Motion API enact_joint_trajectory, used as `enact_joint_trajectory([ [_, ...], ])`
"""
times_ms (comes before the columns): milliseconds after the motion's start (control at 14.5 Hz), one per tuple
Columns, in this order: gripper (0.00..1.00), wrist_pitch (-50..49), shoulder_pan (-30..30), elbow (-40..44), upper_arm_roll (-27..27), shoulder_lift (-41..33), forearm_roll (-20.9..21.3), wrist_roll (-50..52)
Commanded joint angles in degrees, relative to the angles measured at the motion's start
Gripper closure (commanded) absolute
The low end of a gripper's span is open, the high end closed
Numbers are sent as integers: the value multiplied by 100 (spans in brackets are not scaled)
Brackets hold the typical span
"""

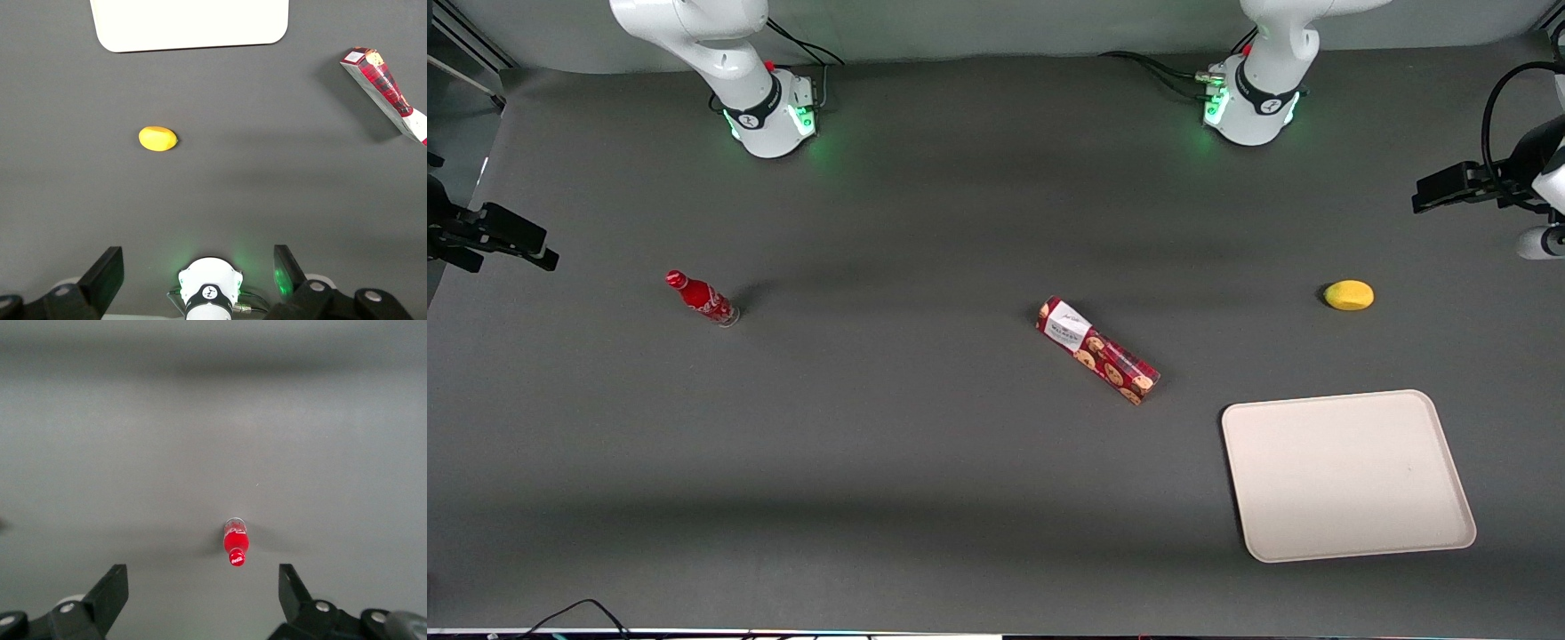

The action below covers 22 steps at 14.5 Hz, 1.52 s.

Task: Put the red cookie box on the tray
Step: 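Move the left gripper from rest toward the red cookie box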

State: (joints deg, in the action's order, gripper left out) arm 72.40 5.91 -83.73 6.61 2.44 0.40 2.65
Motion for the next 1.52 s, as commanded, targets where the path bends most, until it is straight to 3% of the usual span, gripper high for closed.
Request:
enact_joint_trajectory([
  [0, 0, -42, -20, -3, -11, -104, -58, -299],
  [345, 0, -59, -55, -3, 42, -95, -75, 32],
  [690, 0, 141, -99, -135, 1261, 132, -628, 3532],
  [897, 0, 1175, -195, -502, 1991, 554, -647, 5590],
  [1172, 0, 2801, -362, -873, 2318, 1633, -235, 7097],
  [1448, 0, 4260, -556, -891, 2345, 3092, 862, 8169],
])
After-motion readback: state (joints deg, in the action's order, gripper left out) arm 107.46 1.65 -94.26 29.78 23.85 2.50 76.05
